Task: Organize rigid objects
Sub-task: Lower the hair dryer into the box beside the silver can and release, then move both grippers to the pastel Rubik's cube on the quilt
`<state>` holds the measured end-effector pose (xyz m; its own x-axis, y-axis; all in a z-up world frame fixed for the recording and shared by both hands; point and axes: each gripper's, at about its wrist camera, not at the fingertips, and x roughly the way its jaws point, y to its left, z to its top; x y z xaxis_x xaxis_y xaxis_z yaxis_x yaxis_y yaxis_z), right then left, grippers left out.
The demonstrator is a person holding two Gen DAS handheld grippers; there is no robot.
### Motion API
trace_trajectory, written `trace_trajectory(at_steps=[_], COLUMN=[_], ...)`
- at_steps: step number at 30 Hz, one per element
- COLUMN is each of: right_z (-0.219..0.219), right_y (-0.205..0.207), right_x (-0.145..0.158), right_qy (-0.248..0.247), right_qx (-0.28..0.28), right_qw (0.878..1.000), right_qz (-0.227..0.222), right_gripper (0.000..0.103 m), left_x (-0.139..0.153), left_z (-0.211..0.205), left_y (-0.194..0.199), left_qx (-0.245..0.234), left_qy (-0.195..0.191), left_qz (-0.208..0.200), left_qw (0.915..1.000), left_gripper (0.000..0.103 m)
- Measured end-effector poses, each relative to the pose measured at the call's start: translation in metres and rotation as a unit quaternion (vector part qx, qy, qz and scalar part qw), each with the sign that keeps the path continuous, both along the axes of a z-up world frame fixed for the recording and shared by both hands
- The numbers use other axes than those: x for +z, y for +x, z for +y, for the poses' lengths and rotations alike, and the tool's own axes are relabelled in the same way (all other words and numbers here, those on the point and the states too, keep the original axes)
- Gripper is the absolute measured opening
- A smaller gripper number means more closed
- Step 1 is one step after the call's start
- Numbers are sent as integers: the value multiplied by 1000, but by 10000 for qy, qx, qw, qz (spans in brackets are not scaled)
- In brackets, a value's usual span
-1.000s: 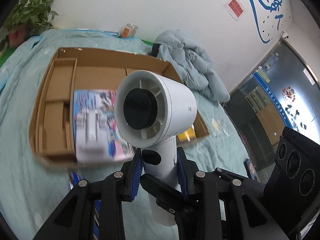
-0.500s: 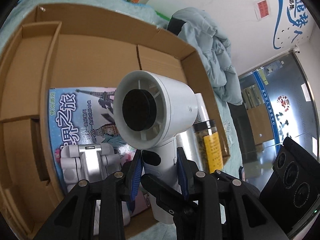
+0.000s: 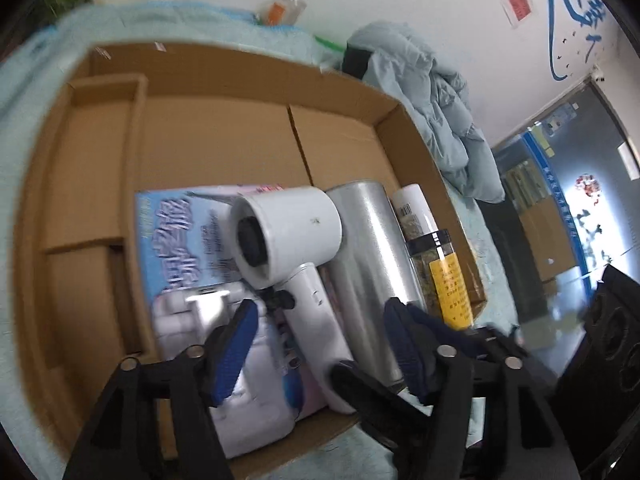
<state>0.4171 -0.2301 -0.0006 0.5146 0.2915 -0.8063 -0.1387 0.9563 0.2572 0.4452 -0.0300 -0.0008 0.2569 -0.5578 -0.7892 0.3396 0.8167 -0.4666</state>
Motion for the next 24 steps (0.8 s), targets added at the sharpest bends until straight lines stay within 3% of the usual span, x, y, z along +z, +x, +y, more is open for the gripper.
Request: trace_trajectory(at_steps=[2,3,4,5,7,12,15,20,24], right_z=[-7,-12,-15,-19,-26,-38,-41,-42,-44], right_y=[-23,-37,-46,-59,-79,-113,-127,-156,-175], right_x=[14,19,20,21,16,14,17,29,34], right_qy=[-109,-185,-262,-373,-481,-647,-723,-879,-737], right_qx=[-66,-108,-124,-130,-152,-279,-361,-226,-186], right_qw=[9989,9975,9965,9953,9945,9909,9893,9856,9853], right_qz=[-456,-672,-787,-889,-921,-1148,-1211,-1429,-1528], right_gripper=[83,84,84,85,86,89,91,91,91], left_x=[21,33,44,52,68,85,95,117,116], left_z=[11,18,25,30,37,39,41,42,49], left_y=[-23,-38,-57,-72,-109,-183,-220,-258,-271], left_qx=[295,524,833,1082,1483,1704,1753,1717,1613], left_qy=[218,375,584,746,1048,1546,1619,2090,1910], left_qz=[-587,-923,-1315,-1604,-2217,-2831,-2966,-2983,-2713], left_qw=[9976,9936,9861,9783,9580,9311,9247,9154,9295], left_gripper=[77,82,97,102,102,102,103,102,103])
